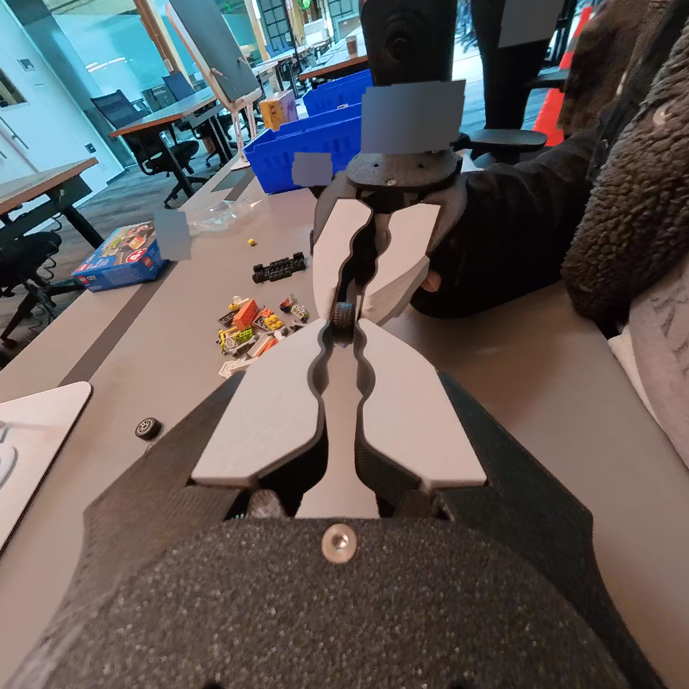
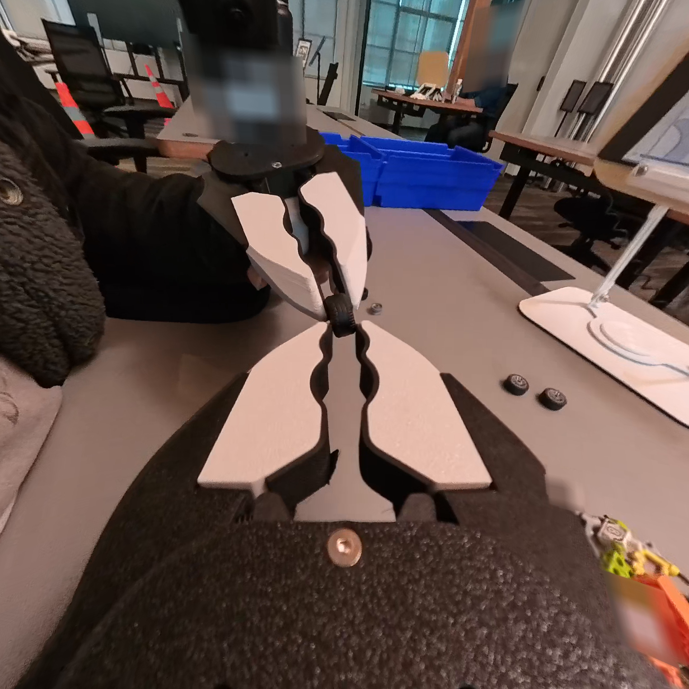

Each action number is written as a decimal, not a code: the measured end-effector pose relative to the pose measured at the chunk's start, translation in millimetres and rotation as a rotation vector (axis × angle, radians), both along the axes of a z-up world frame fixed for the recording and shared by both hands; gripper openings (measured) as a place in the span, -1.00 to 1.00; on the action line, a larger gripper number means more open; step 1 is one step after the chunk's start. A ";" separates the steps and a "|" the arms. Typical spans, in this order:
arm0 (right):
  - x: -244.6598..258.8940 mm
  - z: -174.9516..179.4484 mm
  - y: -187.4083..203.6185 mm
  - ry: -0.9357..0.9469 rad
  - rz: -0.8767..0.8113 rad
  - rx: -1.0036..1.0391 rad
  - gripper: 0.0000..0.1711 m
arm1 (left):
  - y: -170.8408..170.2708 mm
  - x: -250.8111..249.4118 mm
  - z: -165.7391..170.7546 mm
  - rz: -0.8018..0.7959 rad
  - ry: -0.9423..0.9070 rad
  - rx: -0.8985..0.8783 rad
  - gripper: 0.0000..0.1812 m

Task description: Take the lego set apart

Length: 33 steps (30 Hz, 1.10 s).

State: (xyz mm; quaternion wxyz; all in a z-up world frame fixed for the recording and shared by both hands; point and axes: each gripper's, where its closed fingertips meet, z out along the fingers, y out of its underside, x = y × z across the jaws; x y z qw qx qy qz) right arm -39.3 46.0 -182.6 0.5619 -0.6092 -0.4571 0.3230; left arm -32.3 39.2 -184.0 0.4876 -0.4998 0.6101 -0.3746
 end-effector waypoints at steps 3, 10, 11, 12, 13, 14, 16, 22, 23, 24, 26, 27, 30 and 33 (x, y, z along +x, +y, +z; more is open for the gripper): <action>-3.4 3.4 -4.0 -0.022 0.004 0.096 -0.78 | -4.8 -1.7 1.5 -0.030 -0.008 0.008 -0.89; -8.6 9.0 -13.7 -0.037 0.033 0.202 -0.86 | -14.5 -4.5 5.1 -0.101 -0.032 -0.059 -0.89; -8.7 8.7 -13.7 -0.035 0.037 0.184 -0.88 | -14.4 -4.5 4.6 -0.100 -0.030 -0.065 -0.88; -8.9 7.9 -13.4 -0.030 0.042 0.153 -0.88 | -14.0 -4.5 4.0 -0.099 -0.029 -0.070 -0.88; -8.9 7.0 -13.2 -0.024 0.049 0.121 -0.88 | -13.5 -4.4 3.6 -0.097 -0.030 -0.078 -0.88; -8.7 6.5 -12.5 -0.019 0.051 0.095 -0.88 | -12.4 -4.9 3.5 -0.093 -0.033 -0.083 -0.89; -7.0 5.9 -10.3 -0.005 0.049 0.044 -0.88 | -9.3 -6.8 4.6 -0.083 -0.038 -0.095 -0.89; -6.3 -0.3 -8.4 0.014 0.075 -0.095 -0.89 | -7.4 -6.4 -0.6 -0.067 -0.006 -0.093 -0.91; -6.3 -0.5 -8.7 0.019 0.082 -0.111 -0.89 | -7.4 -6.4 -0.8 -0.068 -0.004 -0.098 -0.90; -6.5 -0.2 -9.2 0.028 0.089 -0.125 -0.89 | -7.4 -6.3 -1.2 -0.068 -0.002 -0.104 -0.89; -7.1 0.0 -10.8 0.036 0.105 -0.146 -0.89 | -8.1 -6.1 -2.8 -0.072 0.008 -0.115 -0.87; -7.4 -0.6 -11.1 0.036 0.108 -0.152 -0.89 | -8.7 -5.6 -3.5 -0.074 0.010 -0.120 -0.87; -8.5 -2.0 -13.5 0.032 0.126 -0.168 -0.89 | -11.9 -4.1 -5.4 -0.087 0.020 -0.138 -0.88; -8.8 -2.6 -13.8 0.036 0.131 -0.180 -0.89 | -12.2 -4.0 -5.1 -0.090 0.022 -0.165 -0.89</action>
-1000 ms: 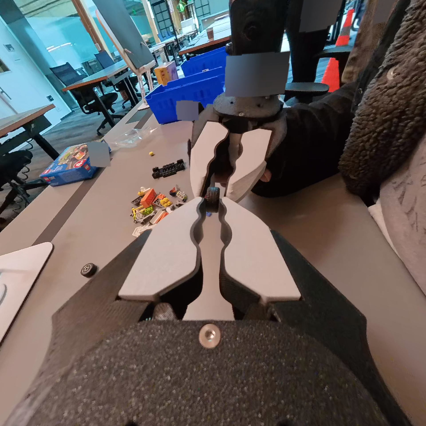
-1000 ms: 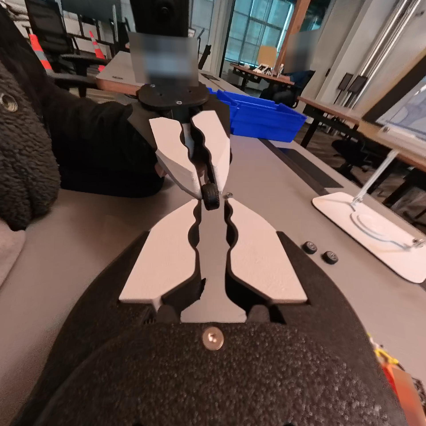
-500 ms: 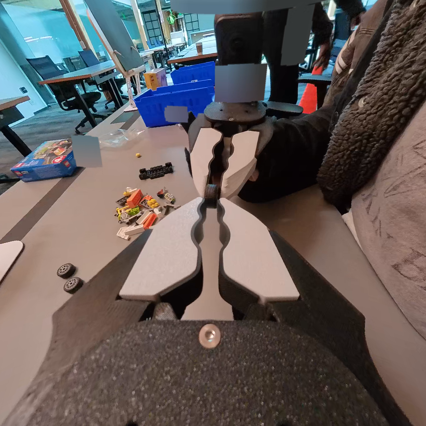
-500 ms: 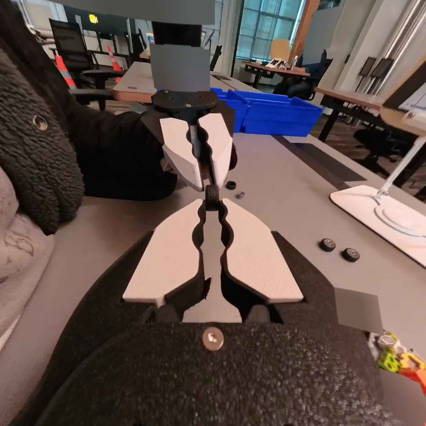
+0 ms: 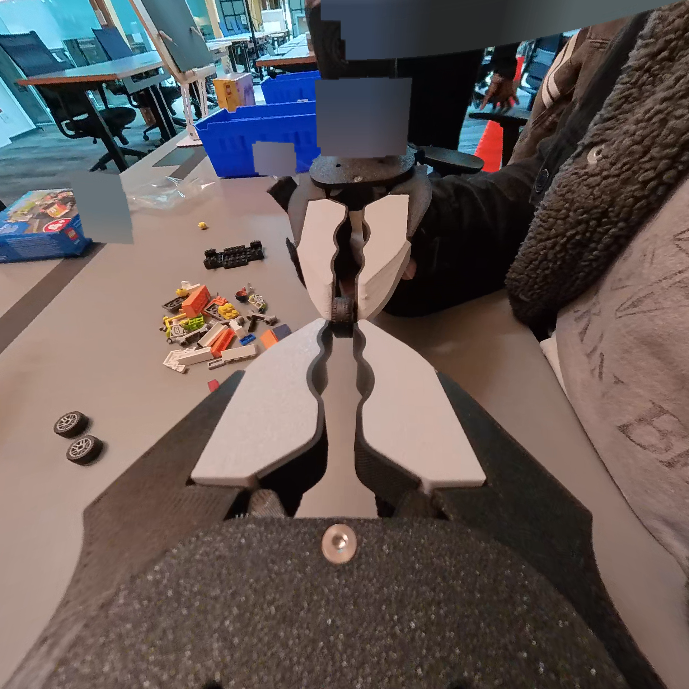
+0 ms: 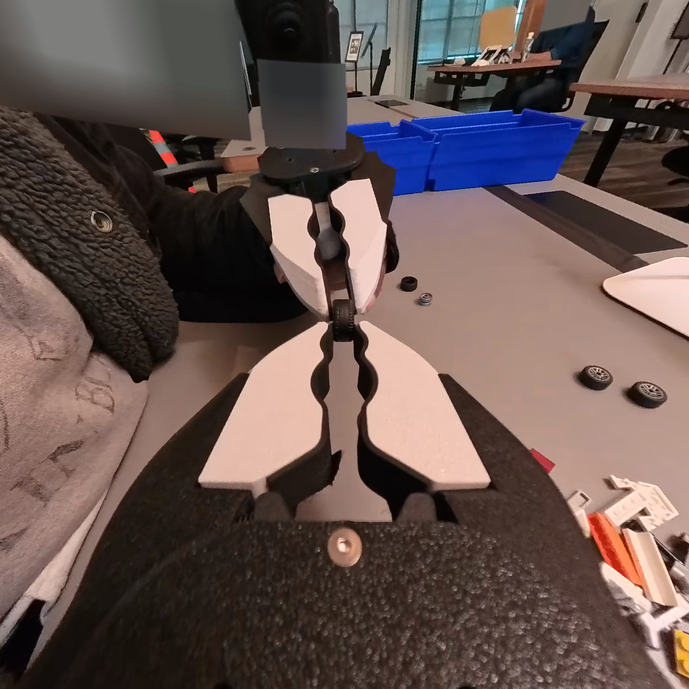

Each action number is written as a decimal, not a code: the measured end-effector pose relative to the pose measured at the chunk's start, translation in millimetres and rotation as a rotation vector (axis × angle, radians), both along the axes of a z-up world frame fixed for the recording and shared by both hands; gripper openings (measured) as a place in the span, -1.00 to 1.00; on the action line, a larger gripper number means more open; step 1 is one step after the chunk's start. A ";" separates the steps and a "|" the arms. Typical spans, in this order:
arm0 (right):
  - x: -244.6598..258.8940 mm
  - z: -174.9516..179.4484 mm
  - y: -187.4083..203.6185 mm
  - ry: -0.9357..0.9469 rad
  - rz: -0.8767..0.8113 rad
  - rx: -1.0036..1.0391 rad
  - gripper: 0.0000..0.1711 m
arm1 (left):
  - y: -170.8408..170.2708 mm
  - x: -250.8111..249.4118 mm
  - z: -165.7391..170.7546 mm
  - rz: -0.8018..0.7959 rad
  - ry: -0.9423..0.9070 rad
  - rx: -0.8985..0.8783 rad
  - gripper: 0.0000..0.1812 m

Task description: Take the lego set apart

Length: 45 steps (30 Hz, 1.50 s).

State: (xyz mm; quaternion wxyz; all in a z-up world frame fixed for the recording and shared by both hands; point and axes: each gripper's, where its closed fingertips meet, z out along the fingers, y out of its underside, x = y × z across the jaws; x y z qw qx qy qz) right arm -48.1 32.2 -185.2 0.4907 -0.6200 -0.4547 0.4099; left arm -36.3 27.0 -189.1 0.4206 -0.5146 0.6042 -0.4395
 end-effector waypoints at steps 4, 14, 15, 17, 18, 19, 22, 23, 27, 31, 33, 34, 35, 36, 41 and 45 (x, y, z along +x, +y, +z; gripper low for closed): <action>1.4 4.1 3.7 0.049 -0.018 -0.025 -0.88 | 4.2 1.5 1.6 0.027 -0.011 -0.028 -0.89; 2.3 5.6 8.6 0.009 -0.085 0.058 -0.88 | 8.5 3.4 0.6 0.070 0.004 -0.033 -0.90; 2.7 5.5 10.2 -0.003 -0.103 0.073 -0.88 | 10.2 3.6 0.8 0.084 0.005 -0.028 -0.90; 3.6 6.3 12.4 -0.013 -0.130 0.091 -0.89 | 12.2 3.9 2.0 0.103 0.004 -0.023 -0.90; 4.3 7.0 13.6 -0.014 -0.142 0.096 -0.89 | 13.5 4.3 2.6 0.116 0.002 -0.016 -0.90; 4.9 7.2 14.6 -0.020 -0.154 0.106 -0.89 | 14.6 4.6 2.7 0.128 0.003 -0.007 -0.90; 6.1 6.3 17.6 -0.027 -0.182 0.109 -0.89 | 17.8 4.7 2.0 0.160 0.013 0.015 -0.90; 6.5 5.3 19.4 -0.030 -0.192 0.107 -0.89 | 18.9 5.2 1.8 0.173 0.012 0.028 -0.90; 9.3 5.2 25.5 -0.037 -0.243 0.117 -0.89 | 23.8 6.3 2.3 0.223 0.001 0.066 -0.91; 18.6 -0.2 42.3 -0.071 -0.370 0.118 -0.89 | 0.9 11.7 8.2 0.107 -0.055 0.070 -1.00; 28.5 2.3 48.6 -0.060 -0.378 0.085 -0.89 | -20.0 31.2 -5.7 0.106 0.026 0.199 -0.99; 21.0 5.4 39.7 -0.056 -0.338 0.117 -0.89 | -9.0 32.2 -10.4 0.169 0.056 0.318 -0.99; 15.0 5.8 34.9 -0.086 -0.336 0.181 -0.89 | -3.5 27.2 -7.4 0.163 0.050 0.233 -1.00; 15.3 8.6 35.2 -0.065 -0.340 0.173 -0.89 | 5.3 20.7 -0.9 0.177 0.022 0.137 -1.00; 22.7 10.7 37.9 0.001 -0.298 0.082 -0.89 | 21.1 10.1 17.7 0.216 -0.073 0.062 -0.90; 19.9 16.7 30.5 0.107 -0.198 -0.018 -0.89 | 20.9 6.9 21.3 0.167 -0.104 -0.050 -0.75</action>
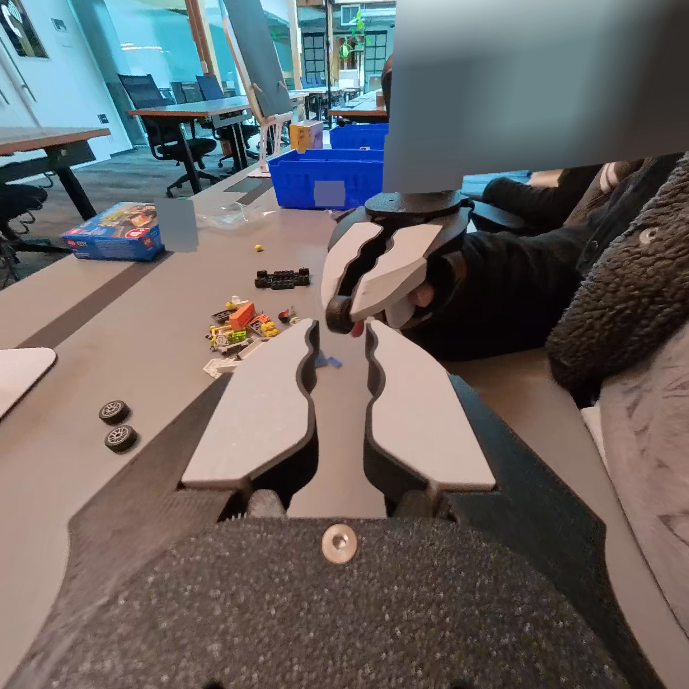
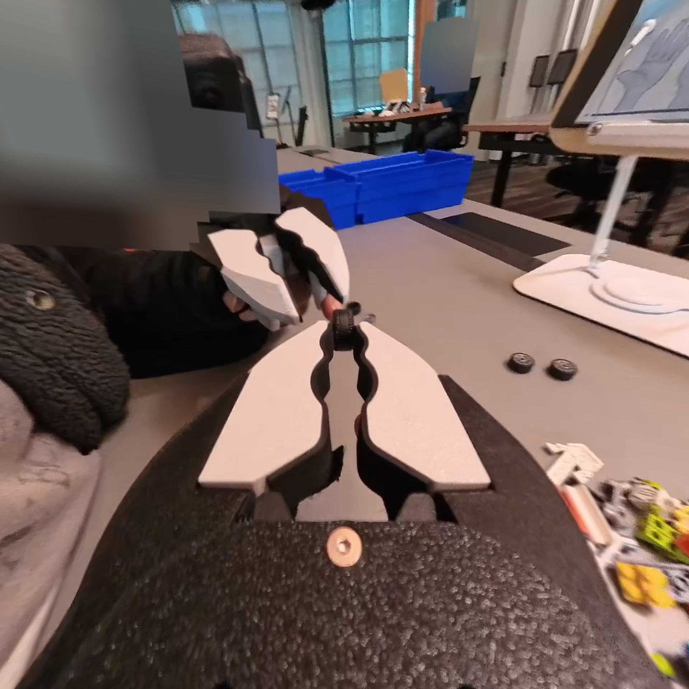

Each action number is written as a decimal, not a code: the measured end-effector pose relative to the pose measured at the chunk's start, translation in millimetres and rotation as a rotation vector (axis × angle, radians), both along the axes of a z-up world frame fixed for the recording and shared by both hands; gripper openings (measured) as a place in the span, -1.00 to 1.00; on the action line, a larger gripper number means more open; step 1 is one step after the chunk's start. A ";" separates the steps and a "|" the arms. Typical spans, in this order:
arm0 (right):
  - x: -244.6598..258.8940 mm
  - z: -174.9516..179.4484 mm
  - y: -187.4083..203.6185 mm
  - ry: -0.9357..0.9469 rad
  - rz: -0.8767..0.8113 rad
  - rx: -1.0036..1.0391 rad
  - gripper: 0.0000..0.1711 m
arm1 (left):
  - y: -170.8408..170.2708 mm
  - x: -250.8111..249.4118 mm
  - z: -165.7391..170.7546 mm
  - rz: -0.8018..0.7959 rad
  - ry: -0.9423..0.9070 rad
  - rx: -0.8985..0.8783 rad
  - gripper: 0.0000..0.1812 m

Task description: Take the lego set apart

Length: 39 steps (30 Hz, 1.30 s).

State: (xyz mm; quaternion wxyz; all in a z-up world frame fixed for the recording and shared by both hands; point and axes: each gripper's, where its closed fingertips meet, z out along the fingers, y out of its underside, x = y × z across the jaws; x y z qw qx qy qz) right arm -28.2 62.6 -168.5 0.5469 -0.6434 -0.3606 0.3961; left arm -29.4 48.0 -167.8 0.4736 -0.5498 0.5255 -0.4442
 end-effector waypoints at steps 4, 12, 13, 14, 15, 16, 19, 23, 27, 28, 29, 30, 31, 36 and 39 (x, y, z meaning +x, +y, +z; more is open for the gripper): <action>-6.0 4.3 -10.5 0.065 0.102 -0.042 -0.89 | -4.1 -0.1 1.3 -0.037 -0.014 -0.049 -0.79; -10.7 5.7 -15.6 0.052 0.131 -0.008 -0.89 | -10.7 -0.3 0.3 -0.062 0.000 -0.050 -0.90; -10.6 5.2 -15.2 0.040 0.121 0.007 -0.89 | -10.4 -0.6 0.1 -0.059 0.001 -0.044 -0.90; -10.4 5.1 -15.4 0.031 0.115 0.020 -0.89 | -10.4 -0.6 -0.4 -0.057 0.003 -0.045 -0.90; -10.3 4.8 -15.4 0.019 0.108 0.029 -0.89 | -10.1 -0.4 -1.1 -0.052 0.005 -0.040 -0.90; -9.9 4.6 -15.3 0.007 0.098 0.043 -0.89 | -9.6 -0.1 -1.2 -0.043 0.005 -0.031 -0.90; -9.1 3.1 -13.2 -0.035 0.058 0.077 -0.89 | -7.1 0.4 -3.3 -0.015 0.015 -0.010 -0.91; -0.1 -3.5 4.6 -0.106 -0.067 0.112 -0.89 | -27.9 5.3 -0.3 -0.107 -0.005 -0.005 -1.00; -6.4 6.1 -7.1 -0.096 -0.025 0.189 -0.89 | -26.3 14.7 -11.1 -0.044 0.079 0.164 -1.00; -0.6 8.2 -4.0 -0.082 -0.039 0.167 -0.89 | -17.9 7.2 -3.2 -0.036 0.054 0.115 -1.00; 5.0 9.7 -2.2 -0.061 -0.045 0.151 -0.89 | -14.3 2.5 2.3 -0.032 0.032 0.112 -1.00; 7.2 10.6 -2.0 -0.052 -0.042 0.152 -0.89 | -12.7 0.4 6.5 -0.024 0.011 0.116 -1.00; 5.7 11.4 -3.5 -0.044 -0.022 0.150 -0.89 | -11.4 0.2 7.3 -0.018 0.002 0.103 -1.00; -4.1 19.2 -21.7 0.013 0.095 0.177 -0.88 | -17.9 2.5 7.4 -0.075 -0.031 0.035 -0.76; -6.2 18.7 -25.0 0.029 0.130 0.165 -0.88 | -21.2 2.0 10.1 -0.095 -0.049 0.016 -0.80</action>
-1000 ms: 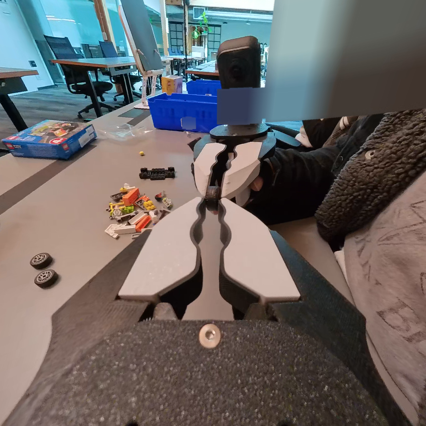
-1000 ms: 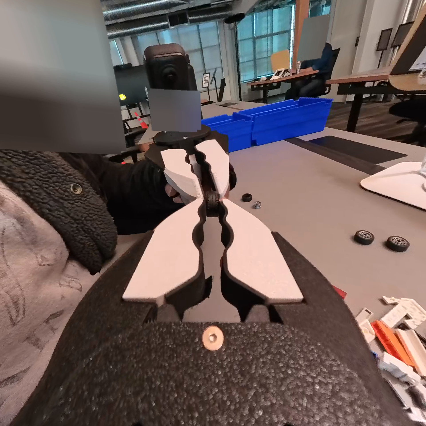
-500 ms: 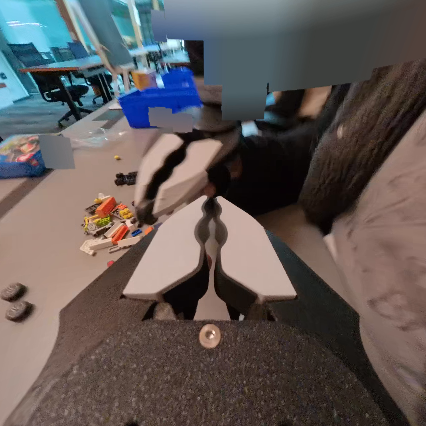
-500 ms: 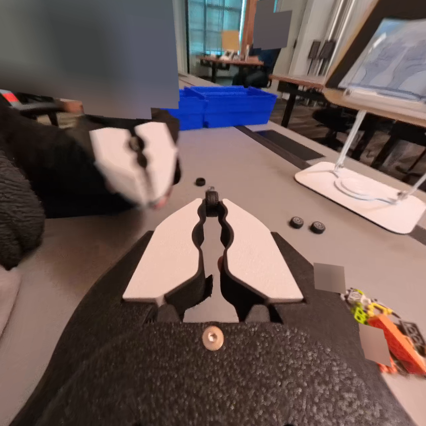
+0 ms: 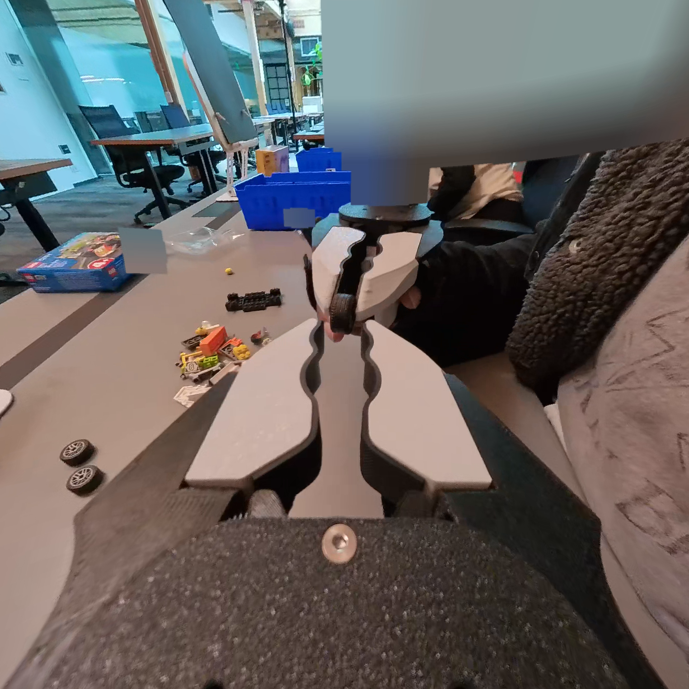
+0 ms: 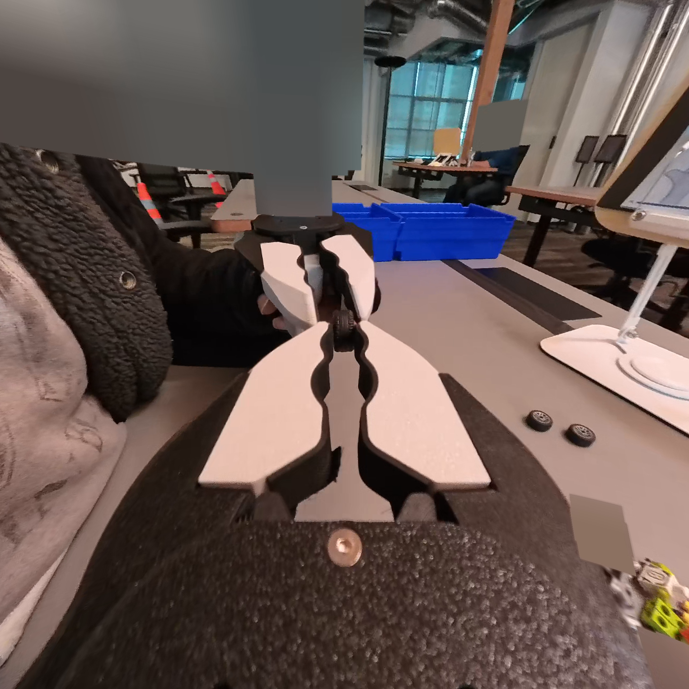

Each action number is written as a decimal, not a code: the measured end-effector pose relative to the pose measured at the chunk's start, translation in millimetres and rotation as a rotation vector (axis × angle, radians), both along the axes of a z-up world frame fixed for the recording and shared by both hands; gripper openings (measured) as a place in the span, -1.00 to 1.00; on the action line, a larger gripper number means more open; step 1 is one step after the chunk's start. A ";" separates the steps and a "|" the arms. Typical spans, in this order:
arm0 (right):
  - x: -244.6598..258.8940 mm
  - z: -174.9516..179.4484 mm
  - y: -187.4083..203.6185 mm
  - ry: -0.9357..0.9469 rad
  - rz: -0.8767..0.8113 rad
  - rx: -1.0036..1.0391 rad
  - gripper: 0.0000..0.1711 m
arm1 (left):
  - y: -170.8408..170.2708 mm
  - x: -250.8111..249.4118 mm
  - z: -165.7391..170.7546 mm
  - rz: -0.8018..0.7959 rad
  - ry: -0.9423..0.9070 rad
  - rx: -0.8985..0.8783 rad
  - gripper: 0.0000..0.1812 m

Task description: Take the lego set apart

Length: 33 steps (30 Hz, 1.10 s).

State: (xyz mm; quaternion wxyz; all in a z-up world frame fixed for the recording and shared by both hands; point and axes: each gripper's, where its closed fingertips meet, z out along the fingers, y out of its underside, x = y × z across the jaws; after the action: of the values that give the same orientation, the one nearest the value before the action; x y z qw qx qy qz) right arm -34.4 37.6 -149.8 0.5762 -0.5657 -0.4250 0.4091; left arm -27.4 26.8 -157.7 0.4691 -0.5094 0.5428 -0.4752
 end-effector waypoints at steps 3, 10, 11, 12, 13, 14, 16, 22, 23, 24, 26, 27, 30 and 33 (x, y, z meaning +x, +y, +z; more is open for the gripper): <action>-2.9 0.2 -2.6 0.037 0.044 -0.051 -0.88 | 0.9 0.9 -2.4 -0.008 -0.008 -0.057 -0.82; -4.2 -2.0 -3.5 0.070 0.093 -0.143 -0.88 | -1.8 1.9 -2.7 -0.023 -0.028 -0.096 -0.89; -3.0 -2.8 -2.2 0.062 0.073 -0.137 -0.88 | 1.2 1.9 -3.2 -0.001 -0.026 -0.089 -0.89; -2.6 -3.3 1.9 0.053 0.053 -0.131 -0.87 | 3.6 1.4 -3.4 0.011 -0.027 -0.087 -0.89; -0.9 -2.6 3.2 0.051 0.043 -0.124 -0.86 | 5.7 0.5 -3.1 0.019 -0.030 -0.094 -0.89; 1.6 -1.7 3.1 0.052 0.035 -0.116 -0.85 | 7.9 -0.4 -3.0 0.024 -0.032 -0.105 -0.89; 2.7 -3.0 5.2 0.024 0.017 -0.098 -0.83 | 8.9 -1.1 -3.6 0.018 -0.035 -0.126 -0.89; 3.6 -9.1 -0.2 -0.014 0.022 -0.096 -0.88 | 4.9 1.0 -5.3 -0.011 -0.031 -0.147 -0.89; 2.2 -8.2 1.2 -0.017 0.027 -0.095 -0.89 | 4.2 1.4 -5.4 -0.017 -0.032 -0.157 -0.89; 2.6 -8.3 0.6 -0.023 0.030 -0.094 -0.89 | 4.1 1.8 -6.1 -0.020 -0.029 -0.165 -0.89; 5.5 -10.8 -4.1 -0.039 0.031 -0.107 -0.89 | 4.6 2.4 -8.0 -0.017 -0.023 -0.164 -0.89; 3.8 -10.4 -1.2 -0.042 0.033 -0.110 -0.89 | 4.5 3.1 -8.3 -0.014 -0.026 -0.154 -0.89; 4.4 -11.4 -4.3 -0.049 0.047 -0.106 -0.89 | 2.2 5.3 -10.9 -0.018 -0.013 -0.134 -0.86; 1.8 -11.3 -3.7 -0.053 0.056 -0.093 -0.89 | -0.6 5.5 -9.1 -0.026 -0.020 -0.113 -0.89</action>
State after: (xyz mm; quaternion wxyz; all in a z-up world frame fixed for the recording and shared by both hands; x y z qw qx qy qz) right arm -32.6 33.9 -161.1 0.5261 -0.5904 -0.4363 0.4294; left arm -21.9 26.1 -166.8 0.4387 -0.5230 0.5170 -0.5164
